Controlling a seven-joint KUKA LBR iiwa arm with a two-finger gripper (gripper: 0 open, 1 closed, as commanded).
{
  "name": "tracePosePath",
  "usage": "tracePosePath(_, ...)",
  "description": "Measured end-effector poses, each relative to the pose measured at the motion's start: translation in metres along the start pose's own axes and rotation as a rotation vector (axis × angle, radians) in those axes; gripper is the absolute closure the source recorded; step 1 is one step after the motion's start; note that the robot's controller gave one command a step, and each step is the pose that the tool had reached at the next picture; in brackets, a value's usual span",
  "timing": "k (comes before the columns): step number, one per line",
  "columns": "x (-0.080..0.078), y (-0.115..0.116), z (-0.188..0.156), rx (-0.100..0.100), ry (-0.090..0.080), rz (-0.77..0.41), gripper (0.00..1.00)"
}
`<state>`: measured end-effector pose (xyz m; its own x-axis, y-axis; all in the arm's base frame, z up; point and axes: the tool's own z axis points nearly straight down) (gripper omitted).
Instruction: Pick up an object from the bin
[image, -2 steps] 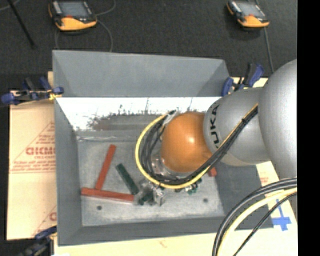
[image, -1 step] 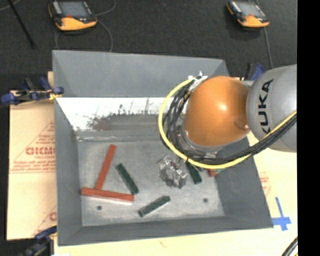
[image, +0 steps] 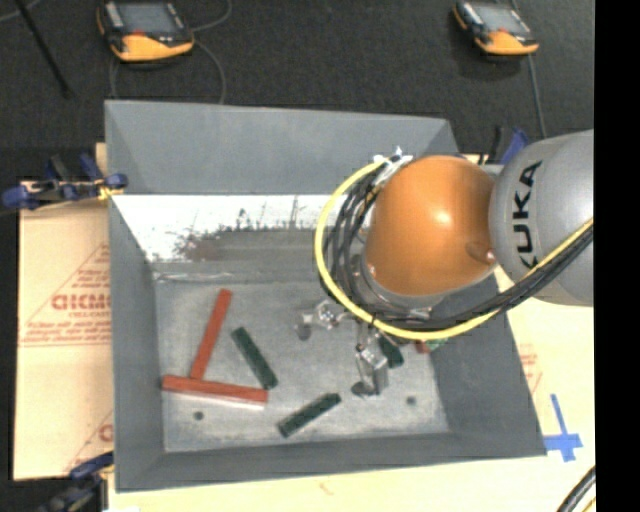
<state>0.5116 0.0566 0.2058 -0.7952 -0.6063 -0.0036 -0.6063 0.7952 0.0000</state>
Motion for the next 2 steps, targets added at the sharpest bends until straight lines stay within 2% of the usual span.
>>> tracePosePath(1,0.0057,-0.0008,0.1231,-0.005,0.006,-0.151,0.00)
tracePosePath(2,0.0039,-0.0018,0.1190,0.000,0.000,-0.149,1.00)
